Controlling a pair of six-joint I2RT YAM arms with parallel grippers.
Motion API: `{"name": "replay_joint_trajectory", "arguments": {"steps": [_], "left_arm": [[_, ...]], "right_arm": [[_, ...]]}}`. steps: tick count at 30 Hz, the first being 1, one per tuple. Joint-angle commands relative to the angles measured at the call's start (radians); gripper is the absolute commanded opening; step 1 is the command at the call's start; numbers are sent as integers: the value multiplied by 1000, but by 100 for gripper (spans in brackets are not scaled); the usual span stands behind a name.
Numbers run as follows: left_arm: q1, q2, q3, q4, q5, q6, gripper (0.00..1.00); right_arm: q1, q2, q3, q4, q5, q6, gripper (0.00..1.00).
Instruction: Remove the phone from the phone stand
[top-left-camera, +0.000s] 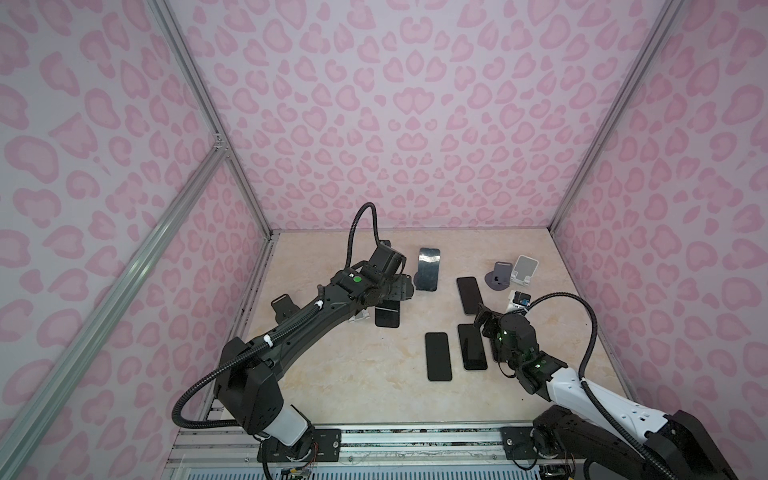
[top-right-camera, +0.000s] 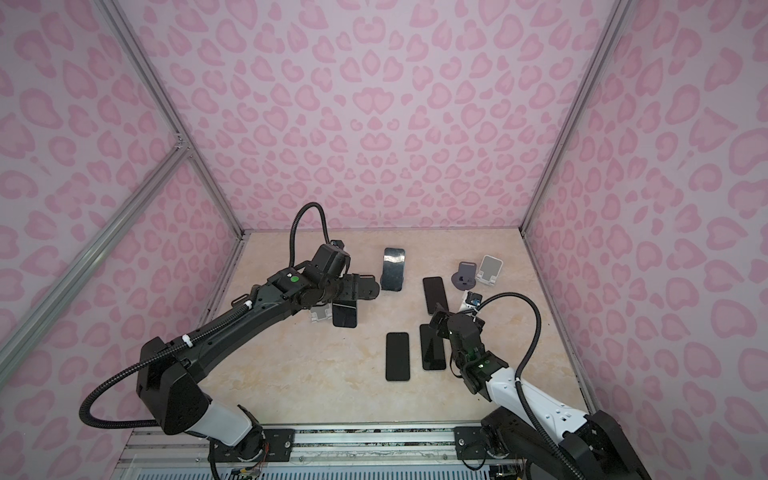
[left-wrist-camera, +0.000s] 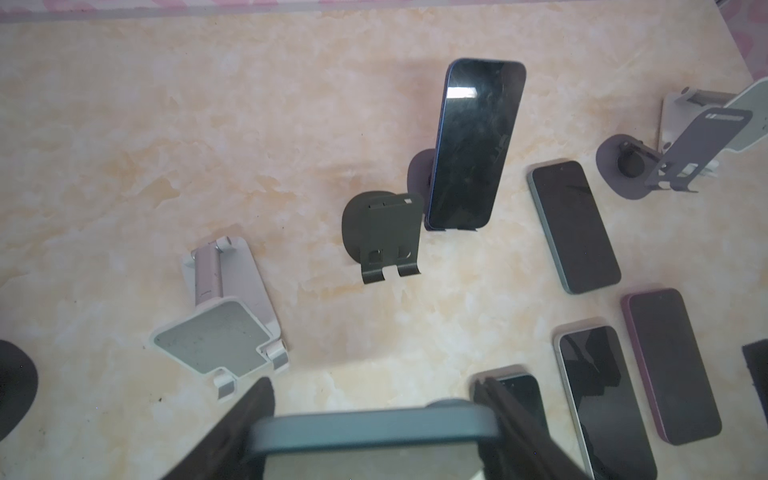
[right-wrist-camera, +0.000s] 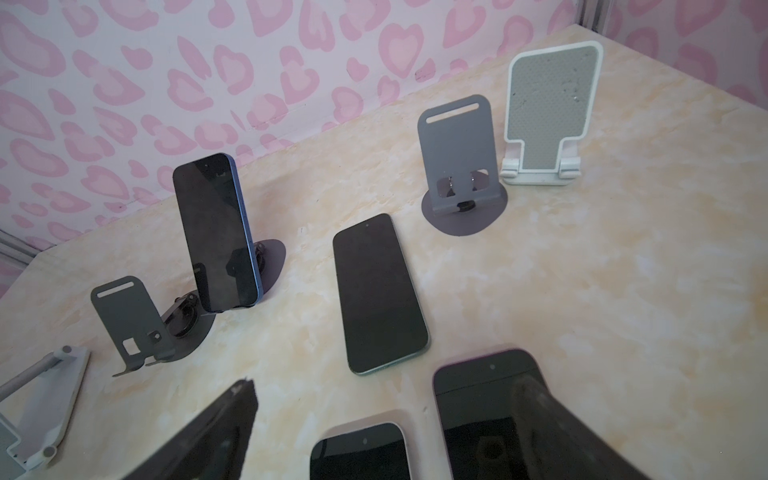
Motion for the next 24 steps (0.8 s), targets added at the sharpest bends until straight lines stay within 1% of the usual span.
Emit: {"name": "replay_joint_trajectory", "arguments": {"steps": [1, 6, 15, 24], "left_arm": [[-15, -29, -51, 16, 17, -54, 58], [-51, -40, -120, 27, 27, -122, 58], [-134, 0, -210, 69, 94, -258, 57], [-174, 84, -209, 72, 135, -289, 56]], "right_arm": [[-1, 5, 4, 14, 2, -4, 98], [0, 12, 6, 16, -6, -3, 98], [0, 1, 6, 4, -14, -1, 98], [-1, -9, 7, -2, -10, -7, 98]]}}
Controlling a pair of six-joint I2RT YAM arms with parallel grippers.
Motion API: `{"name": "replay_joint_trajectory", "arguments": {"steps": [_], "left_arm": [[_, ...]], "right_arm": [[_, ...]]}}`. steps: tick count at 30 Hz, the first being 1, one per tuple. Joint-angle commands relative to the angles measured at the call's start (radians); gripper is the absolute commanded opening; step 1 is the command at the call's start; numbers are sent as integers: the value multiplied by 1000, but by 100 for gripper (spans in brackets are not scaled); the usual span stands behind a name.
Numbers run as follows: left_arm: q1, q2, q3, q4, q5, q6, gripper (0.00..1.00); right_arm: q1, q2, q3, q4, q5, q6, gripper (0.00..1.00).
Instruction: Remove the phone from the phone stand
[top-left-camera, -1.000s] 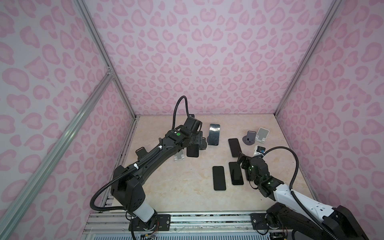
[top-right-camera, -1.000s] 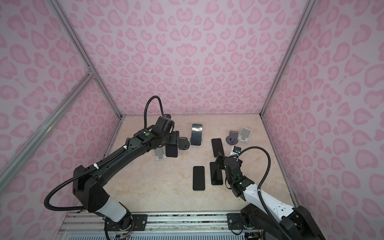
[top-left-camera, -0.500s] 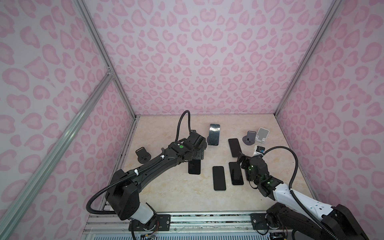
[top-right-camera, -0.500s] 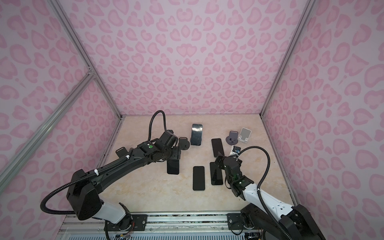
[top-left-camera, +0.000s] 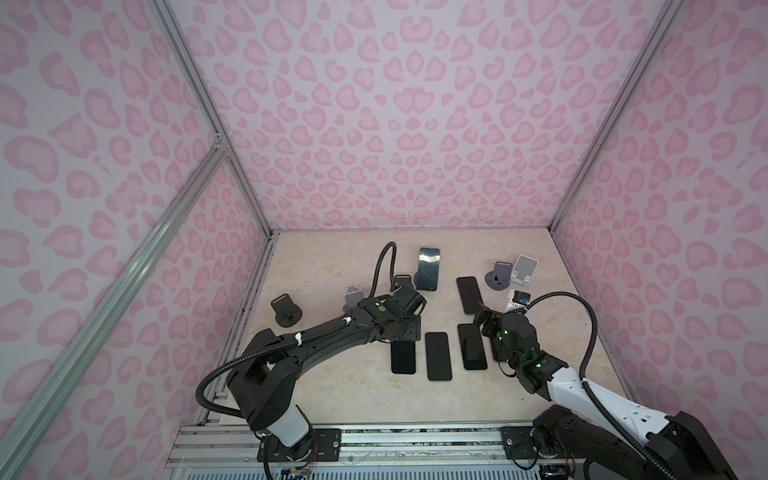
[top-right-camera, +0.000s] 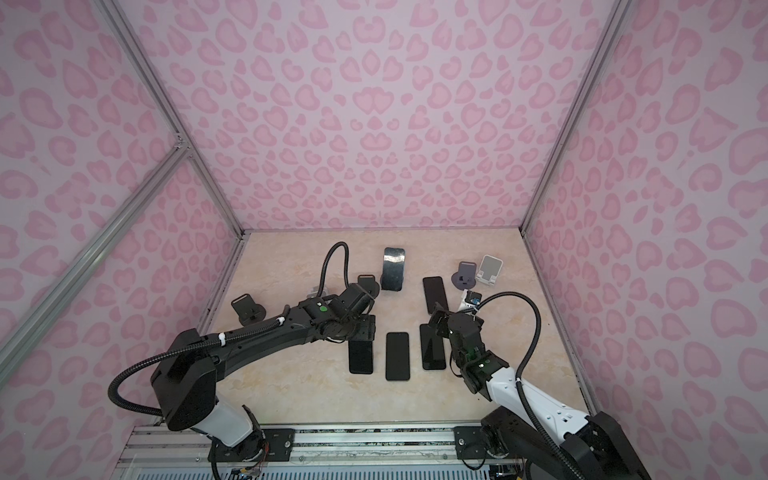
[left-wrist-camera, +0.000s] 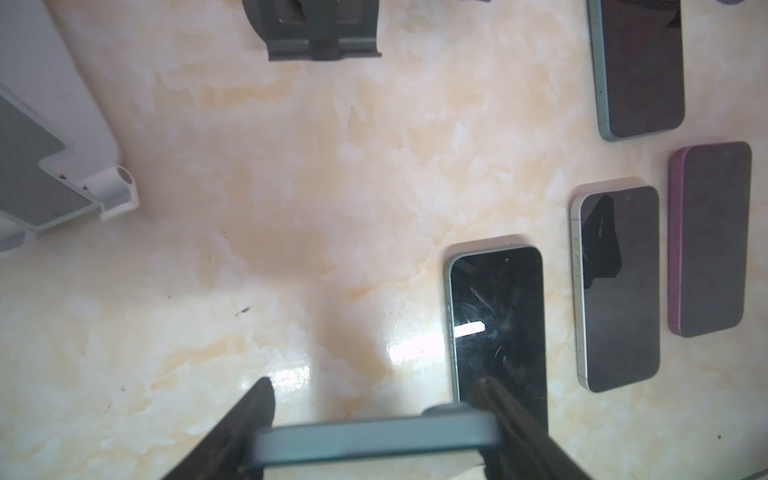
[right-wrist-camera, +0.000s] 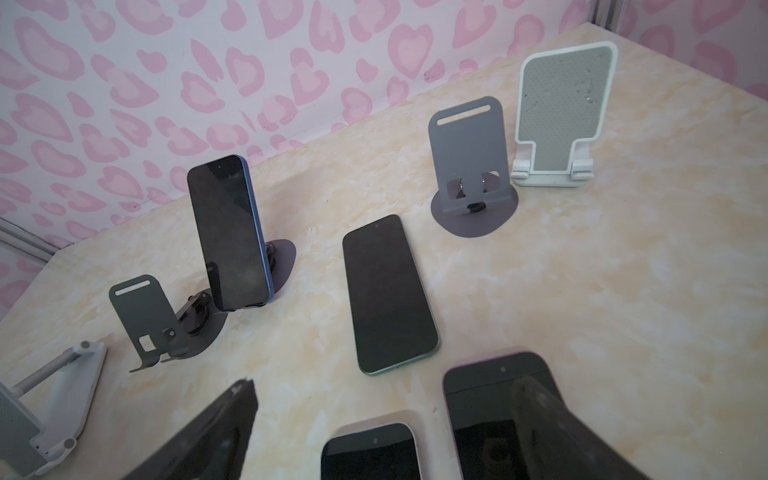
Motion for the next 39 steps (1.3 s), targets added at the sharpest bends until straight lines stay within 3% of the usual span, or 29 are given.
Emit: {"name": "replay_joint_trajectory", "arguments": {"steps": [1, 10, 39], "left_arm": [[-7, 21, 7, 21, 20, -27, 56], [-43, 69, -7, 30, 10, -45, 56], [-27, 224, 20, 68, -39, -43, 60]], "right_arm": [[1, -3, 1, -1, 11, -6, 98], [0, -4, -1, 3, 5, -3, 98], [0, -6, 2, -3, 10, -1, 98]]}}
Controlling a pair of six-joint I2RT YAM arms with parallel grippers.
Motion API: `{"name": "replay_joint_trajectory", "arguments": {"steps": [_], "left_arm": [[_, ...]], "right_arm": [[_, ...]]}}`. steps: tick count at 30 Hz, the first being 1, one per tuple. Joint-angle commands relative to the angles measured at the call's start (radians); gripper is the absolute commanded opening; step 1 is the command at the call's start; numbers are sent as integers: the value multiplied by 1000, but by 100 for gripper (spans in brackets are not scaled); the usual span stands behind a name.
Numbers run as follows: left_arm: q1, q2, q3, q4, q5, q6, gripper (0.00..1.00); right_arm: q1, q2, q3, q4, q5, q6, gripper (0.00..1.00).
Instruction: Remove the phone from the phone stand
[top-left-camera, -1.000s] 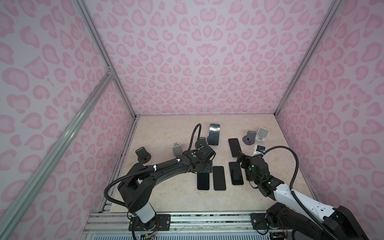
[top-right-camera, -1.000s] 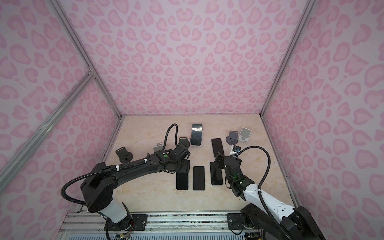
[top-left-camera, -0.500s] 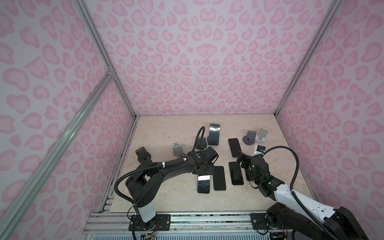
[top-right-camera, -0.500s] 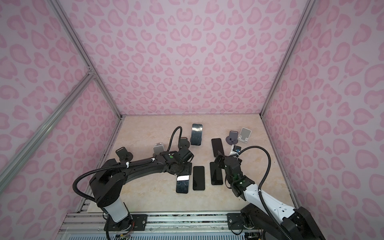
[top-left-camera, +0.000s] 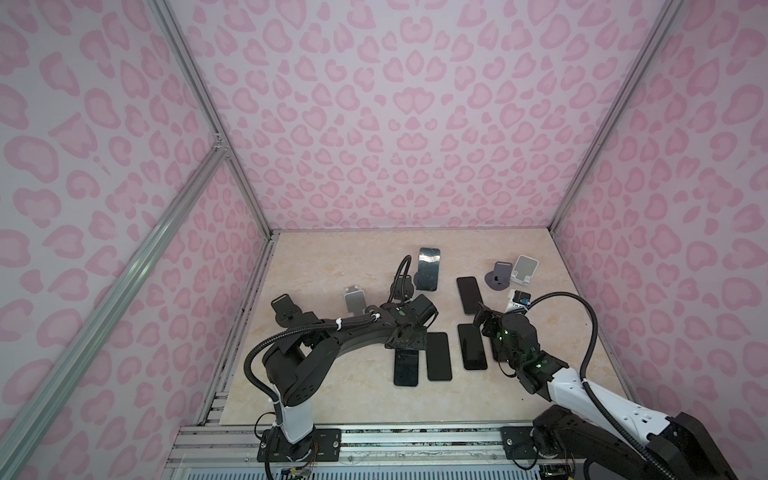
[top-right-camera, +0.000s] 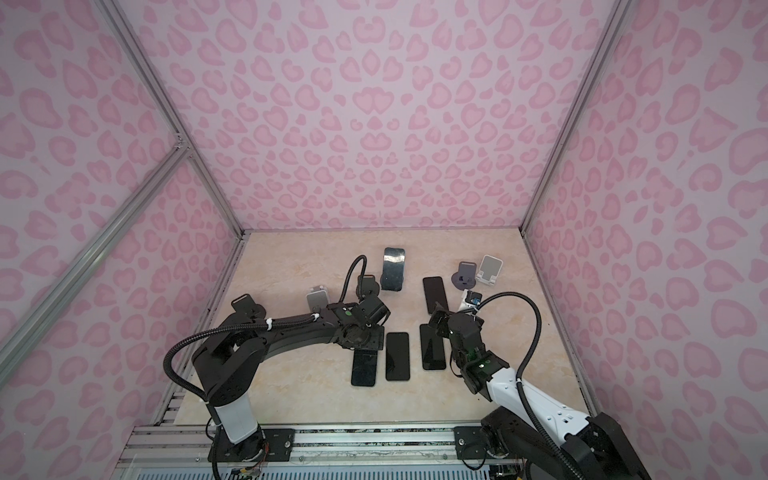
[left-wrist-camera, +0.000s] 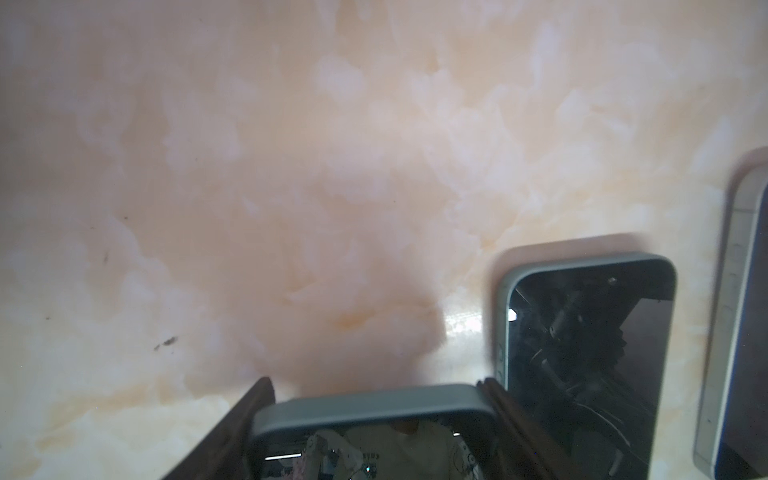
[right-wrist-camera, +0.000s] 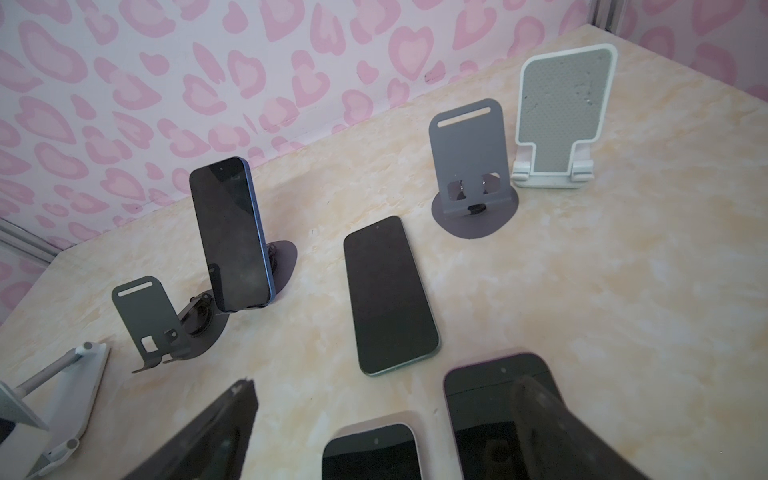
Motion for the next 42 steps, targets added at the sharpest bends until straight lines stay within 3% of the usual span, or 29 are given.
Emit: {"name": "replay_joint_trajectory", "arguments": {"steps": [1, 42], "left_arm": [[5, 12, -9, 34, -15, -1, 61], [7, 18, -51, 26, -37, -29, 83]], "right_arm": [[0, -7, 0, -8, 10, 0, 98], [0, 7, 0, -12, 26, 6, 98]]}}
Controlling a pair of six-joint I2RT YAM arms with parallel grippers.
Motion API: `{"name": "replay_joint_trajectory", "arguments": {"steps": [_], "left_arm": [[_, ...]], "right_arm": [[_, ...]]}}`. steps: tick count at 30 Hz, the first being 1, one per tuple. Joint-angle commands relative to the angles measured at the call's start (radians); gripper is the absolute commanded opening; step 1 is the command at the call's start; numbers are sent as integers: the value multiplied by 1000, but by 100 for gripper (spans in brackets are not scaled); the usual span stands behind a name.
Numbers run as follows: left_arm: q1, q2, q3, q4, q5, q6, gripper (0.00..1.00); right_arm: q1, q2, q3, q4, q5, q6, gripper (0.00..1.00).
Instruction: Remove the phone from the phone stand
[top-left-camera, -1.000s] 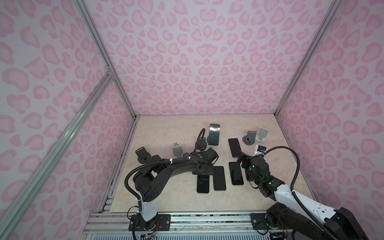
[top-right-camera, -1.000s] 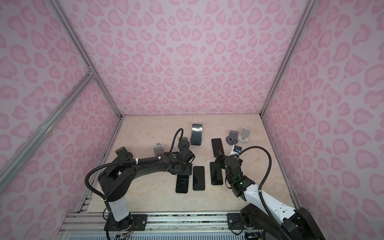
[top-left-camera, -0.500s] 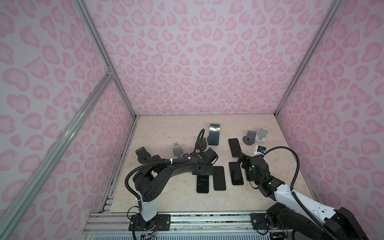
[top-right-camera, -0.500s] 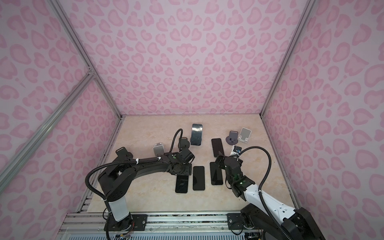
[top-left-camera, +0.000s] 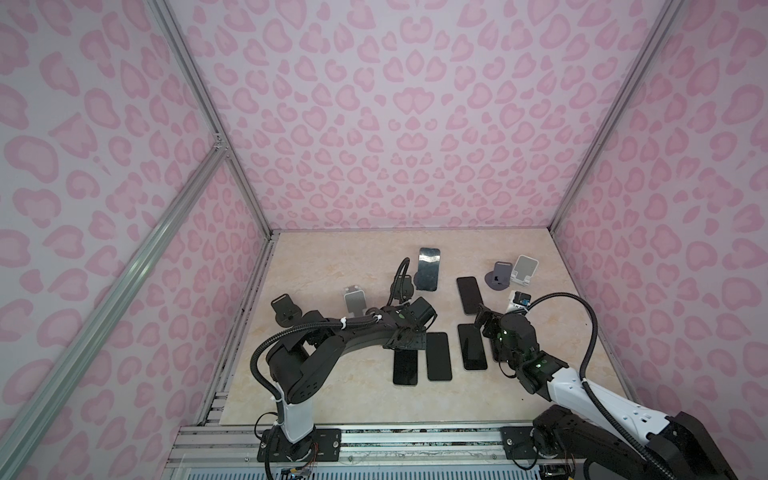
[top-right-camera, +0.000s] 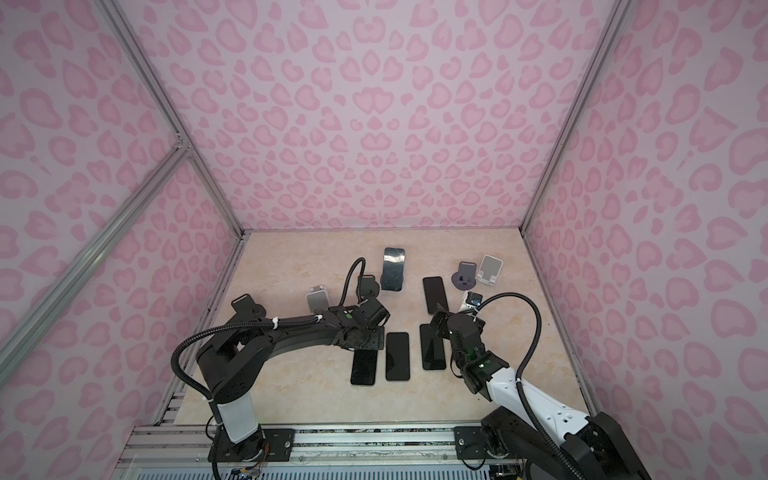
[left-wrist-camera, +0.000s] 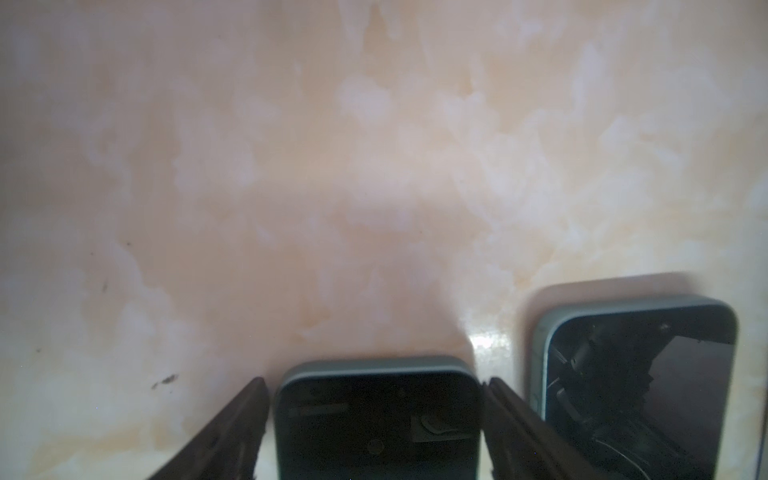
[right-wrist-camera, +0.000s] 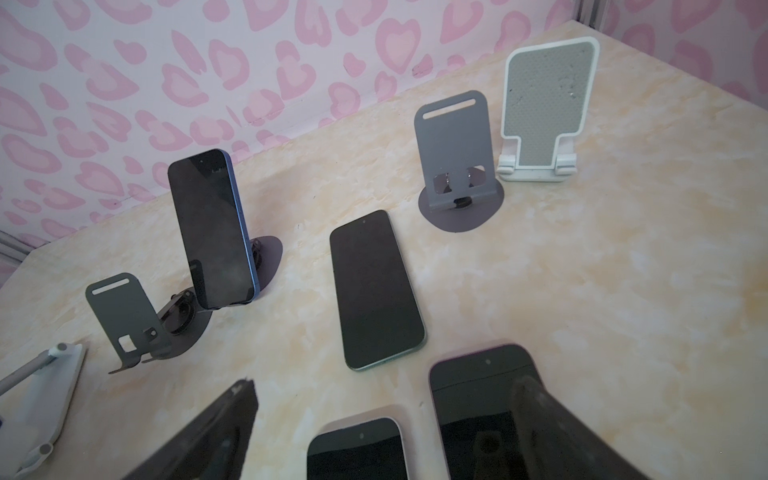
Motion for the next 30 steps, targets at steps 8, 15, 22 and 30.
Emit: {"name": "replay_joint_trajectory", "arguments": {"steps": [8, 15, 22, 30], "left_arm": [[1, -108, 64, -98, -46, 53, 92], [1, -266, 149, -147, -121, 172, 98], [1, -531, 161, -210, -254, 275, 98], [18, -809, 53, 1, -576, 430, 98]], "right_arm": [[-1, 11, 5, 12, -6, 1, 98], [0, 18, 5, 18, -9, 4, 98], [-1, 0, 5, 7, -8, 4, 98], [1, 33, 4, 14, 2, -3, 98]]}}
